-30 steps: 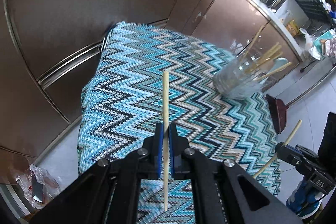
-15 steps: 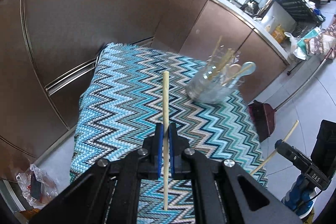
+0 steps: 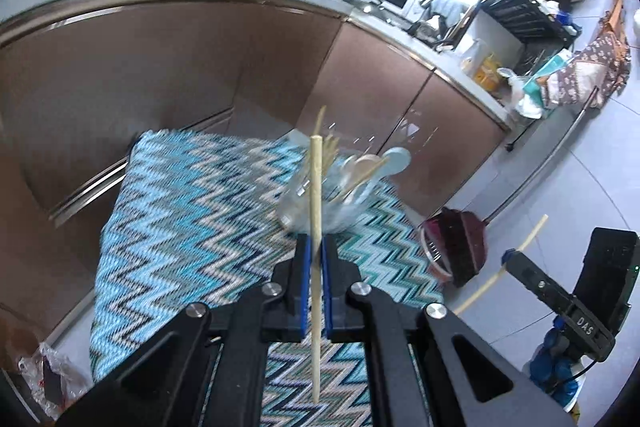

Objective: Organize utensils
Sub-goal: 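Carry both held chopsticks up over the utensil holder, then open both tools to drop the chopsticks into the holder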

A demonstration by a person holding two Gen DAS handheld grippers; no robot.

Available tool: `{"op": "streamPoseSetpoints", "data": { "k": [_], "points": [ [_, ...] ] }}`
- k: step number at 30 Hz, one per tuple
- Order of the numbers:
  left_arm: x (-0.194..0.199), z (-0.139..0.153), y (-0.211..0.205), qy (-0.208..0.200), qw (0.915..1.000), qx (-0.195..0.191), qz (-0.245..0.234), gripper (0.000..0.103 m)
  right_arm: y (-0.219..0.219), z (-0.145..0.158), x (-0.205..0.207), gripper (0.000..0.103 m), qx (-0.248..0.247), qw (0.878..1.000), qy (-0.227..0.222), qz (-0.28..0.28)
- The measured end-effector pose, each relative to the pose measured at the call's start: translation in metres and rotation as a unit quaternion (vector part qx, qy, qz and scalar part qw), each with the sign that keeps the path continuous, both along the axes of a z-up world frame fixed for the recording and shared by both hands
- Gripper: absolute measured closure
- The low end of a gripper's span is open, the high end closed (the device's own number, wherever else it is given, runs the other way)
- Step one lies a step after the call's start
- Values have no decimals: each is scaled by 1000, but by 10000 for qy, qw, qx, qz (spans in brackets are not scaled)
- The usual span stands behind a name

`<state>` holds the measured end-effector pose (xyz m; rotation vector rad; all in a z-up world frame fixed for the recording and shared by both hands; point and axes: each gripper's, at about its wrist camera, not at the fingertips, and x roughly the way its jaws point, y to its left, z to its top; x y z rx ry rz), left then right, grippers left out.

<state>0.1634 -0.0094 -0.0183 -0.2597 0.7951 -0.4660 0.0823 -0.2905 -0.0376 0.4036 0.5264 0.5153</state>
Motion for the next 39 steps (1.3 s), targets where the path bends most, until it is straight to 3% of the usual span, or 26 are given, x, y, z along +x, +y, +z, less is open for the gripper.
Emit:
{"op": "streamPoseSetpoints", "data": {
  "k": [10,17,21,27,33,39],
  "points": [
    [44,71,-49,-979,9950,-162,-92,98,-19,56,51,98,-24,9973,-659,-336],
    [73,92,-82,-1996,9796,-58,241,98,-20,82,110,98,-254,9928,-1015,-582],
    [93,76,-94,-2341,9709,-17,506,98,-17,74,144,98,-415,9920,-1006,-645],
    [124,38,-102,-2472,9651,130,857,98,-11,47,182,98,-650,9919,-872,-650],
    [144,5,-105,-2316,9684,34,925,98,-2,18,197,98,-912,9907,-764,-667],
    [144,-16,-113,-2329,9678,200,930,98,3,0,202,98,-1103,9889,-680,-725]
  ]
}}
